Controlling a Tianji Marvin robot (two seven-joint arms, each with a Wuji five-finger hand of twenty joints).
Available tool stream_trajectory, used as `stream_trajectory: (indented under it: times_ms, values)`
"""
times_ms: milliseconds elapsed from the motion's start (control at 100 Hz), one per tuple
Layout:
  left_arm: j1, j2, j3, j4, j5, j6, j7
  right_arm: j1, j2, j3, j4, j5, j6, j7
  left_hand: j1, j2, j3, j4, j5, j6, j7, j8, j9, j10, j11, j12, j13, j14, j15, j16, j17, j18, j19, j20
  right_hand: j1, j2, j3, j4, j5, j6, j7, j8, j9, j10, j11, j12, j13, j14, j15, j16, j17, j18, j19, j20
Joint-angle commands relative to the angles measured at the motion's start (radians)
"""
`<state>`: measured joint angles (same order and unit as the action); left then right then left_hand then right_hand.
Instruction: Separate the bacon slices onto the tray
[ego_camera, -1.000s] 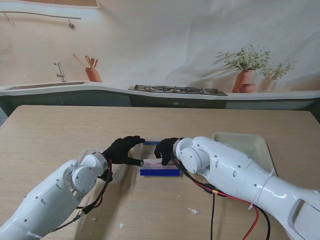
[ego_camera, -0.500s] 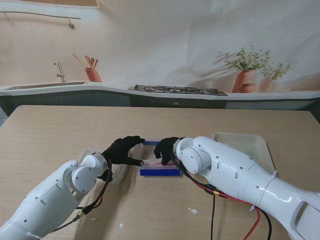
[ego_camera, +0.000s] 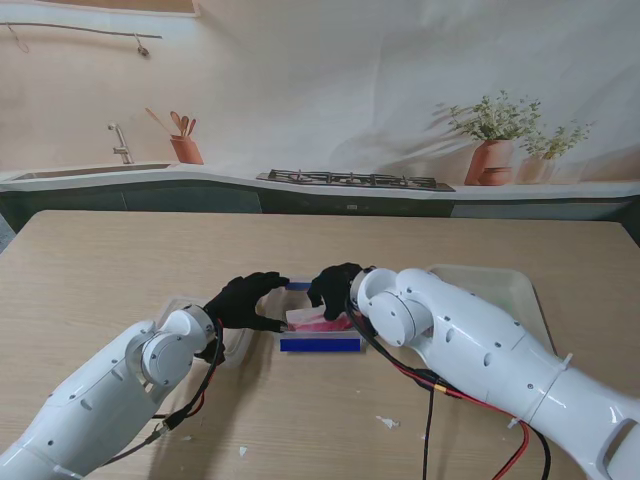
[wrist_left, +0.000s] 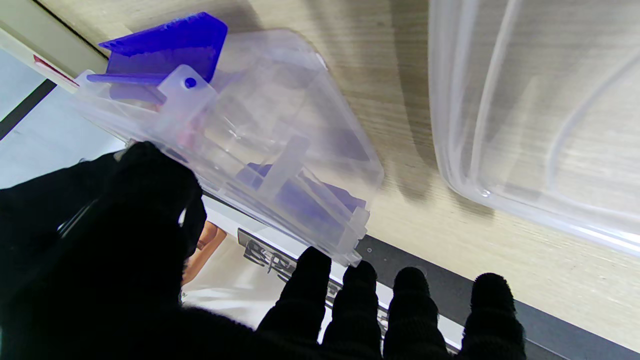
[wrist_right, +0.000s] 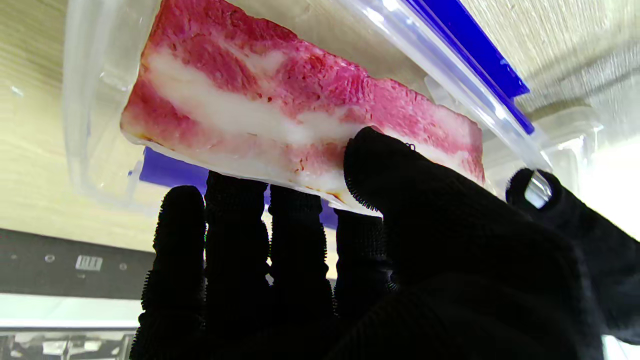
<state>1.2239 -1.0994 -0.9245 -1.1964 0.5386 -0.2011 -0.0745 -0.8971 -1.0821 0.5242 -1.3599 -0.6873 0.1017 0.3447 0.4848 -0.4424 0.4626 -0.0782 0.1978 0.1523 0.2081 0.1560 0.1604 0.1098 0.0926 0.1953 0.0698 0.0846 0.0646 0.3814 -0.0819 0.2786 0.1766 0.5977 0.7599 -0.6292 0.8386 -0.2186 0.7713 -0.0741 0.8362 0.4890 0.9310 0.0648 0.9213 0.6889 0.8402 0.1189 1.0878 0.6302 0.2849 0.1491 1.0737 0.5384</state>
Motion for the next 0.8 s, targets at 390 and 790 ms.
stream_trajectory:
  times_ms: [390, 790]
  values:
    - [0.013, 0.002, 0.001, 0.003, 0.006, 0.000, -0.019, -0.183, 0.043, 0.269, -0.210, -0.150, -0.091, 0.050, 0.054, -0.066, 0.012, 0.014, -0.001, 0.041, 0.002, 0.007, -0.005, -0.042, 0.006, 0.009, -0.034, -0.025, -0.020, -0.011, -0.004, 0.001, -0.035, 0.020, 0.076, -0.012, 0.120, -0.006, 0.056, -0.024, 0.115, 0.067, 0.035, 0.033, 0.048, 0.027, 0.042, 0.020, 0.050, 0.027, -0.009, 0.025, 0.048, 0.013]
    - [0.016, 0.002, -0.001, -0.002, 0.007, 0.001, -0.019, -0.472, 0.061, 0.653, -0.398, -0.347, -0.210, 0.034, 0.051, -0.063, 0.012, 0.013, -0.001, 0.041, 0.002, 0.007, -0.005, -0.043, 0.006, 0.009, -0.034, -0.027, -0.020, -0.011, -0.003, 0.001, -0.034, 0.020, 0.073, 0.021, 0.102, -0.007, 0.031, -0.039, 0.106, 0.089, 0.016, 0.022, 0.045, 0.039, 0.032, 0.014, 0.039, 0.026, -0.004, 0.021, 0.050, 0.017]
